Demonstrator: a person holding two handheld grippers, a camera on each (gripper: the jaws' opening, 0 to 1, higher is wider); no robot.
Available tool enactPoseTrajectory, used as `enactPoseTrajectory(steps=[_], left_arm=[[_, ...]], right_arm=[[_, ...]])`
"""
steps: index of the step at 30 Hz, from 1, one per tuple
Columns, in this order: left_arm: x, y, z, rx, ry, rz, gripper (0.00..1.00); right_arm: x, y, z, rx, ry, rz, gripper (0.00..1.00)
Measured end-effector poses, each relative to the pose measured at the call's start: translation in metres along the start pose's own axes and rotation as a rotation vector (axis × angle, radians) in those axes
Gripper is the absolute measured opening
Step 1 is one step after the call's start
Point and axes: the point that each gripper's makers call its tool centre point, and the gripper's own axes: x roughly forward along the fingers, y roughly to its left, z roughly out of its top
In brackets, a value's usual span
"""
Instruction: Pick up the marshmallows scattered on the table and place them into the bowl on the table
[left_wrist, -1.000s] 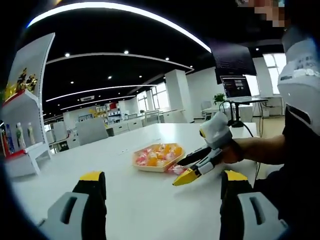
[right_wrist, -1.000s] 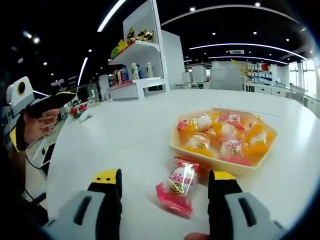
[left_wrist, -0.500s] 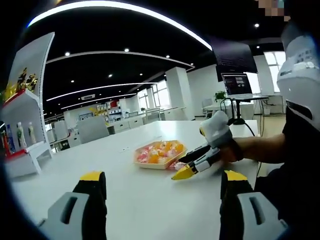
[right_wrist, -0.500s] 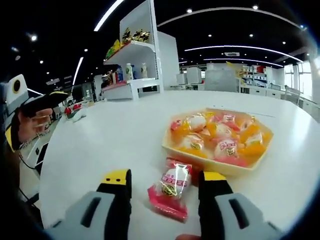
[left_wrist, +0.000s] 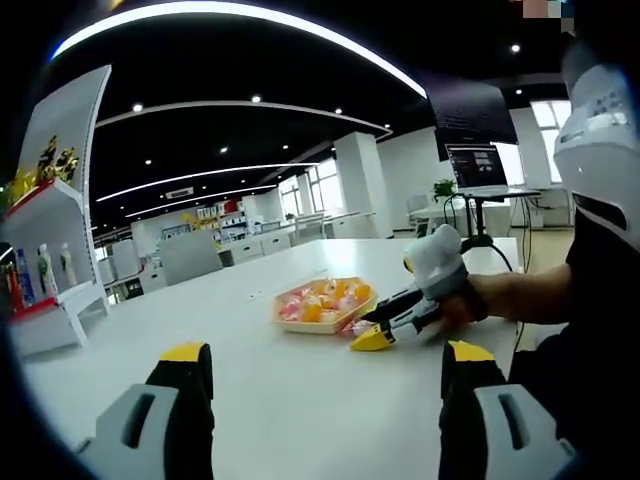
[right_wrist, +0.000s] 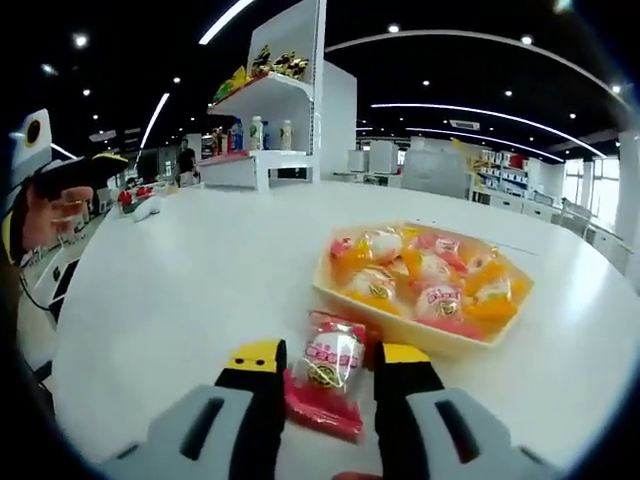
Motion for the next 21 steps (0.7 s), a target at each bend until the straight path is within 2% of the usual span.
enactPoseTrajectory(steps=[4, 21], left_arm=[[-0.0011, 0.0003, 0.0008, 0.003, -0.001, 0.003, 0.94], [-0.0025, -0.0017, -0.0018, 0.006, 0.011, 0.008, 0.94]], right_arm=[[-0.0001, 0.0002, 0.0002, -0.004, -0.005, -0.005, 0.27], [-0.0018, 0.0025, 0.0002, -0.010, -0.012, -0.002, 0.23]])
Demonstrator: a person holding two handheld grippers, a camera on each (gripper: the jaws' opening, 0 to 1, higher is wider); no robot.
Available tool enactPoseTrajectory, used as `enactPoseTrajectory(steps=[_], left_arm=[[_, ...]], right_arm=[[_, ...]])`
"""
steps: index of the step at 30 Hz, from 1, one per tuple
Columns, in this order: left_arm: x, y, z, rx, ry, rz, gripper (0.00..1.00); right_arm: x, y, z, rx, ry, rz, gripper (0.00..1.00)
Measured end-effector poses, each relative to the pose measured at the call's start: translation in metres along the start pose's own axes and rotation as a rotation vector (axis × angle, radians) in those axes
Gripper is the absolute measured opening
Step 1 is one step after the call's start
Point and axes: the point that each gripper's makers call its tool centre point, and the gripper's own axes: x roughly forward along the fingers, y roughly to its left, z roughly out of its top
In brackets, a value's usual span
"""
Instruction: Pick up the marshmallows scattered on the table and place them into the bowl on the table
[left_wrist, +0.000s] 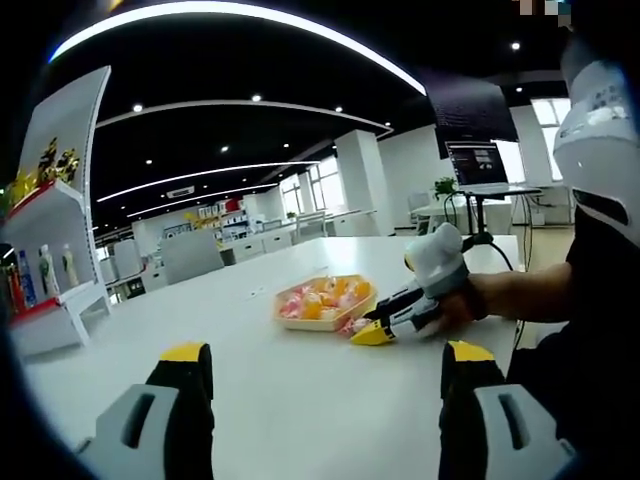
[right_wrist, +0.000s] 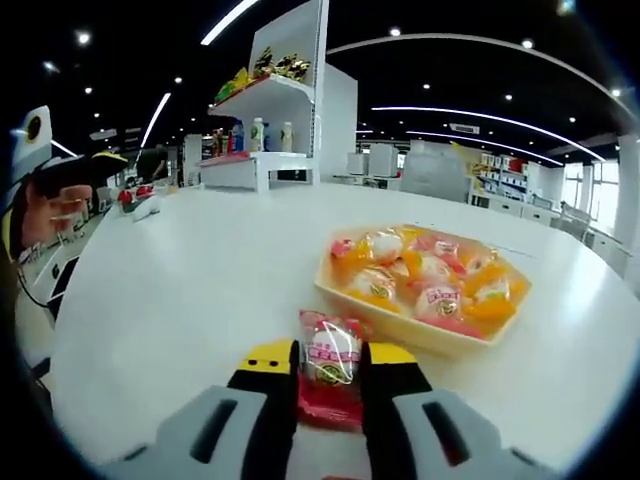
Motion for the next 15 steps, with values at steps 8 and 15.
enactPoseTrajectory(steps=[8, 15], left_arm=[[-0.0008, -0.0022, 0.0001, 0.006, 0.003, 0.000, 0.94], [-0.0014, -0.0027, 0.0009, 0.008, 0.005, -0.001, 0.94]], right_arm=[[-0.0009, 0.0000, 0.0000, 0.009, 0.002, 0.003, 0.21], [-0.0011, 0.0005, 0.0001, 0.014, 0.003, 0.009, 0.19]])
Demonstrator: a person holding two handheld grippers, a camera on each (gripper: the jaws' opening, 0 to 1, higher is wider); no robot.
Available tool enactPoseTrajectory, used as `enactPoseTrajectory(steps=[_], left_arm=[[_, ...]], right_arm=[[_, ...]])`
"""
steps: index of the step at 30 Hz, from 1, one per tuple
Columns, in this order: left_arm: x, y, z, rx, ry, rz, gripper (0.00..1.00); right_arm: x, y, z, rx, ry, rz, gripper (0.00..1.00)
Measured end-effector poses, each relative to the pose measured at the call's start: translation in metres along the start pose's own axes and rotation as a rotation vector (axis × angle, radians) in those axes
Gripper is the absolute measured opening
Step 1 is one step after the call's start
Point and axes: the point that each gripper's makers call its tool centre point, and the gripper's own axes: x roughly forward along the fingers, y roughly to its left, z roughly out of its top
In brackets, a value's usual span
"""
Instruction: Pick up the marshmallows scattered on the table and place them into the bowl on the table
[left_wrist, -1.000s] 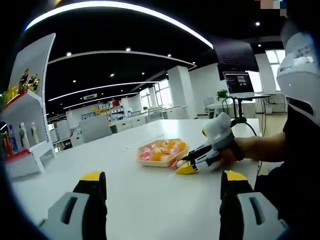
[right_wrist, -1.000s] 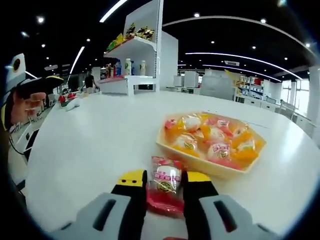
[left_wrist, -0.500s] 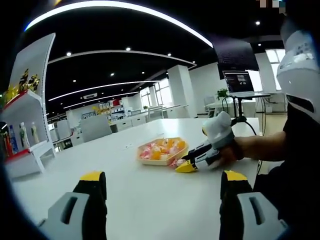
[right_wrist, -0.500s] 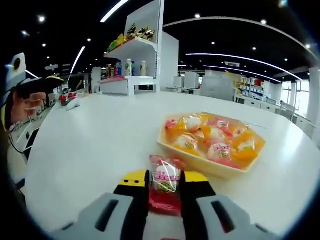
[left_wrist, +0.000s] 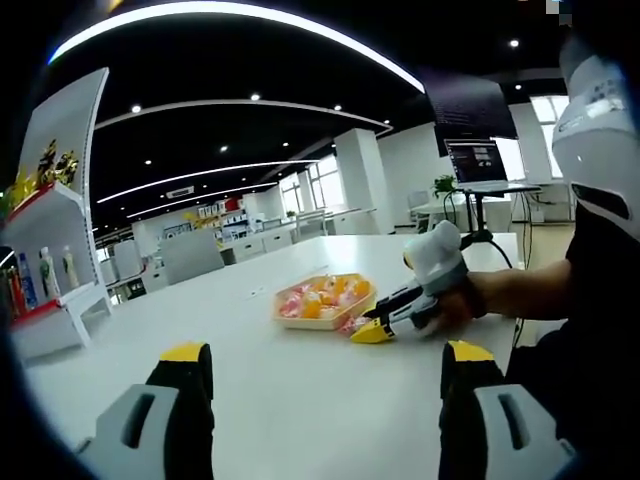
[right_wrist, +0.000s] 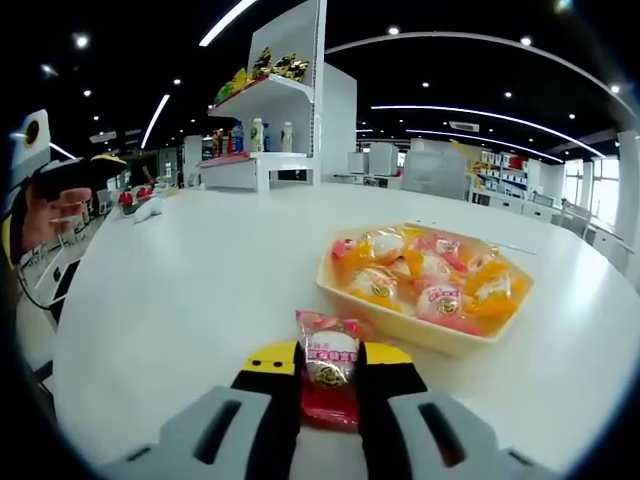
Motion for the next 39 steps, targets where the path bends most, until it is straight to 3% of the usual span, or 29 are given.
enactPoseTrajectory(steps=[10, 17, 19, 24, 35, 39], left_arm=[[0.000, -0.001, 0.000, 0.004, 0.004, -0.002, 0.94], [-0.005, 0.003, 0.002, 0.000, -0.010, 0.009, 0.94], [-0.005, 0.005, 0.001, 0.000, -0.003, 0.009, 0.94], [-0.001, 0.003, 0.001, 0.005, 0.006, -0.001, 0.94], [0.017, -0.007, 0.000, -0.006, -0.004, -0.037, 0.94], [0.025, -0.015, 0.003, -0.023, -0.022, -0.073, 0.94]], right_arm=[[0.000, 0.001, 0.000, -0.002, -0.002, 0.012, 0.17], [-0.007, 0.000, 0.000, 0.073, 0.016, 0.028, 0.16], [-0.012, 0.008, 0.004, 0.112, 0.004, 0.066, 0.16], [-0.032, 0.005, 0.007, 0.098, -0.011, 0.054, 0.16], [-0.075, -0.028, 0.035, 0.125, -0.075, 0.011, 0.16], [-0.097, -0.038, 0.043, 0.088, -0.096, -0.018, 0.16]])
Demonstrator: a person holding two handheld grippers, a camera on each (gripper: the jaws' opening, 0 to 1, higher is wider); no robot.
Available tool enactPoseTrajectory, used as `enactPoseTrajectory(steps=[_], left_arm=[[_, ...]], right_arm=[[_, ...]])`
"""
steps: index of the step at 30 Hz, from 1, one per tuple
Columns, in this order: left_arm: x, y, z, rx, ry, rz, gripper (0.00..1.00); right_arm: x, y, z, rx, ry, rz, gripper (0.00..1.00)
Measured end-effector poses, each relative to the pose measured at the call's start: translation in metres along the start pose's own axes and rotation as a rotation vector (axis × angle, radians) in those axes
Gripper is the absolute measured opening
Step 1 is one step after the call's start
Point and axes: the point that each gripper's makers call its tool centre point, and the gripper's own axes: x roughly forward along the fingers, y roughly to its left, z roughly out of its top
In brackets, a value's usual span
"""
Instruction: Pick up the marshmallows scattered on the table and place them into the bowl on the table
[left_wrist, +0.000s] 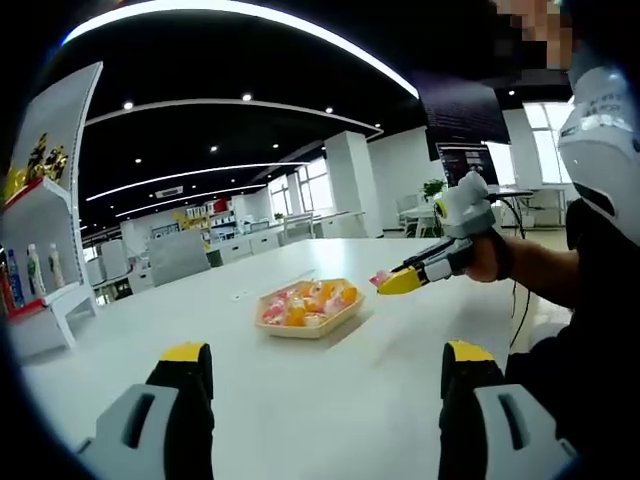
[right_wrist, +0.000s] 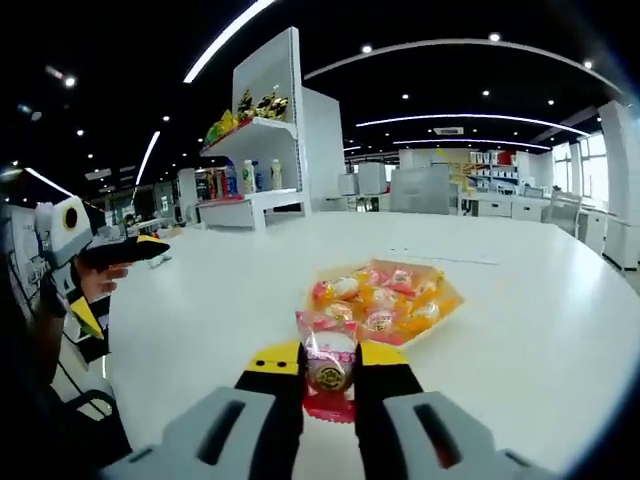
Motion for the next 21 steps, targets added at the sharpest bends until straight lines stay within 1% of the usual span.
enactPoseTrajectory(steps=[4, 6, 7, 8, 11, 15, 20, 21], left_arm=[[0.009, -0.004, 0.002, 0.008, -0.005, -0.020, 0.94], [0.013, -0.006, 0.004, 0.007, -0.009, -0.035, 0.94], [0.015, -0.008, 0.004, 0.009, -0.010, -0.041, 0.94], [0.017, -0.009, 0.005, 0.013, -0.008, -0.047, 0.94], [0.020, -0.013, 0.006, 0.019, -0.011, -0.066, 0.94], [0.022, -0.017, 0.008, 0.018, -0.015, -0.079, 0.94], [0.021, -0.018, 0.006, 0.016, -0.012, -0.079, 0.94], [0.021, -0.018, 0.005, 0.017, -0.011, -0.077, 0.94]], right_arm=[[-0.021, -0.009, 0.003, -0.027, -0.006, -0.035, 0.17], [-0.033, -0.012, 0.006, -0.020, -0.013, -0.033, 0.17], [-0.034, -0.012, 0.007, -0.013, -0.015, -0.030, 0.17], [-0.043, -0.012, 0.009, 0.026, -0.024, -0.014, 0.17], [-0.058, -0.016, 0.013, 0.054, -0.035, -0.019, 0.17], [-0.074, -0.028, 0.017, 0.086, -0.052, -0.044, 0.17], [-0.090, -0.037, 0.020, 0.157, -0.066, -0.032, 0.17], [-0.092, -0.036, 0.021, 0.194, -0.073, -0.013, 0.17]])
